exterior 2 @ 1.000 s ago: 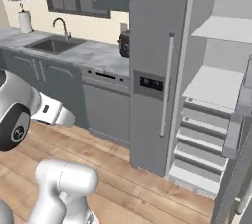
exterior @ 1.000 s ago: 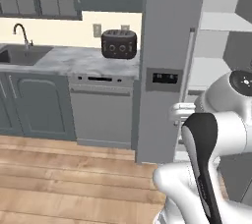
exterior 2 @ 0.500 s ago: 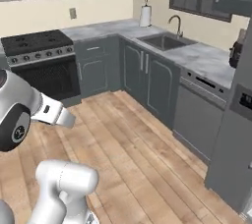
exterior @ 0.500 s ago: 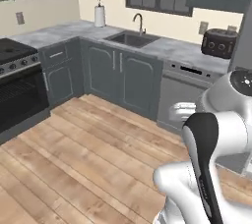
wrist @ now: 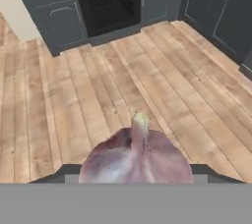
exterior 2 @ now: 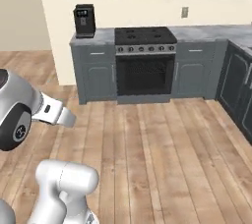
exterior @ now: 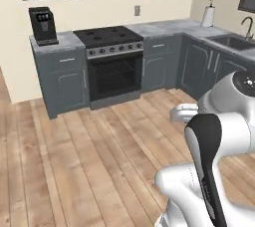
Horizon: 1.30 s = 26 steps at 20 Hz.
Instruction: Grab the lemon and garlic from the fridge, place them in the blender, close the lid, and turn on the blender to create a marinade.
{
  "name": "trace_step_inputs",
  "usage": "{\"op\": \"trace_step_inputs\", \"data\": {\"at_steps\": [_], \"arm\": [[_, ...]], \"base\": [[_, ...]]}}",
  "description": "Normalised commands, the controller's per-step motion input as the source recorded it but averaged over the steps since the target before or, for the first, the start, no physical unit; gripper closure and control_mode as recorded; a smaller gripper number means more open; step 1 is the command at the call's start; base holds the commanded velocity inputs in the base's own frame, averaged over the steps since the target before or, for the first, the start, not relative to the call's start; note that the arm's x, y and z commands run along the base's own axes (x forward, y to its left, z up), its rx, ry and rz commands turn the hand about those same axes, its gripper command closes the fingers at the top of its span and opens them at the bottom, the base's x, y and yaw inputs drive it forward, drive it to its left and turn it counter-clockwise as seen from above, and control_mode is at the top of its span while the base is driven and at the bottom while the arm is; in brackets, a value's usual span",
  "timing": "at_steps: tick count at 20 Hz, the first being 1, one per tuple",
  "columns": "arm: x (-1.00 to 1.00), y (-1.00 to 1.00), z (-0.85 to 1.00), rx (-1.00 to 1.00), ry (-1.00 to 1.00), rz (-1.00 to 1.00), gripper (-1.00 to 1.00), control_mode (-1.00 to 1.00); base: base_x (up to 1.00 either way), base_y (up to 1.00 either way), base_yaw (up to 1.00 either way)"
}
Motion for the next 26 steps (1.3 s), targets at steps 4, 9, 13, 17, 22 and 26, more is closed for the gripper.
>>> {"op": "trace_step_inputs", "data": {"at_steps": [4,9,13,17,22,26], "arm": [[0.0,0.0,0.0,0.0,0.0,0.0,1.0,1.0],[0.0,0.0,0.0,0.0,0.0,0.0,1.0,1.0],[0.0,0.0,0.0,0.0,0.0,0.0,1.0,1.0],[0.0,0.0,0.0,0.0,0.0,0.0,1.0,1.0],[0.0,0.0,0.0,0.0,0.0,0.0,1.0,1.0],[0.0,0.0,0.0,0.0,0.0,0.0,1.0,1.0]], "base": [[-1.0,1.0,0.54],[-0.99,0.99,0.55],[-0.44,1.0,0.42],[0.2,1.0,0.07],[0.64,1.0,0.0],[0.99,1.0,0.09]]}}
